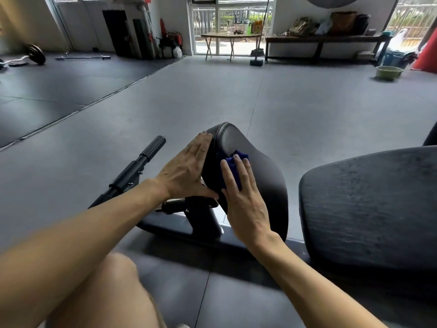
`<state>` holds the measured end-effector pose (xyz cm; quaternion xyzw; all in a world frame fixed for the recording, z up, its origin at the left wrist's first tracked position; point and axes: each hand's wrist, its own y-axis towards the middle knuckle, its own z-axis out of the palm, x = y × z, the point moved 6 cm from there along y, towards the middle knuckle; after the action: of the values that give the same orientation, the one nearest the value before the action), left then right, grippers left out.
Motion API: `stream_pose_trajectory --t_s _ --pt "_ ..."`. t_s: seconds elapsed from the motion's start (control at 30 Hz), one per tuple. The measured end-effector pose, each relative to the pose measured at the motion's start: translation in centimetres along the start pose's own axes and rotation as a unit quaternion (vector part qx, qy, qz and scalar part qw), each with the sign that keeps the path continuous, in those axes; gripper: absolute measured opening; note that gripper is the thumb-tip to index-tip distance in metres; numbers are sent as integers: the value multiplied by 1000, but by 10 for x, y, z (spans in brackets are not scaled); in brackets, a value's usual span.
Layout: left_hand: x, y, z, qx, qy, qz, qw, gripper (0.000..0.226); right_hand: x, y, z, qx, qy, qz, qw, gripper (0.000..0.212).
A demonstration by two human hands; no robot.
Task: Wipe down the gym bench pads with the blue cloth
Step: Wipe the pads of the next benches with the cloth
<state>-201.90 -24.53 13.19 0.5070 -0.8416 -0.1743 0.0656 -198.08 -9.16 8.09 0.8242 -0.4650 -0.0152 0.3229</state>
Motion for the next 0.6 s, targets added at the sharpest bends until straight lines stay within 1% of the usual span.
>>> stream_pose_trajectory --t_s 0.1,0.17,0.27,0.33,0.4,0.5,0.6 --pt "-9 -7 -1 -19 62 23 998 138 -10 -23 1 15 -13 -16 1000 81" --pt "-17 -11 -4 -25 113 43 992 131 -20 -43 1 20 -17 -21 999 82" --pt "-35 -14 -8 -17 188 85 978 118 -33 -73 -2 28 -25 -24 999 84" --pt "-50 -14 -5 12 232 123 965 104 -38 -89 -6 34 -35 -20 999 84" --pt "-63 -12 2 51 270 142 951 95 -40 -102 -9 38 -46 -17 998 79" --pt "-76 -10 13 102 307 129 937 92 -48 -124 -7 39 -63 -17 997 74" --pt "-87 -13 24 131 333 116 927 89 -54 -151 -5 45 -84 -19 995 80"
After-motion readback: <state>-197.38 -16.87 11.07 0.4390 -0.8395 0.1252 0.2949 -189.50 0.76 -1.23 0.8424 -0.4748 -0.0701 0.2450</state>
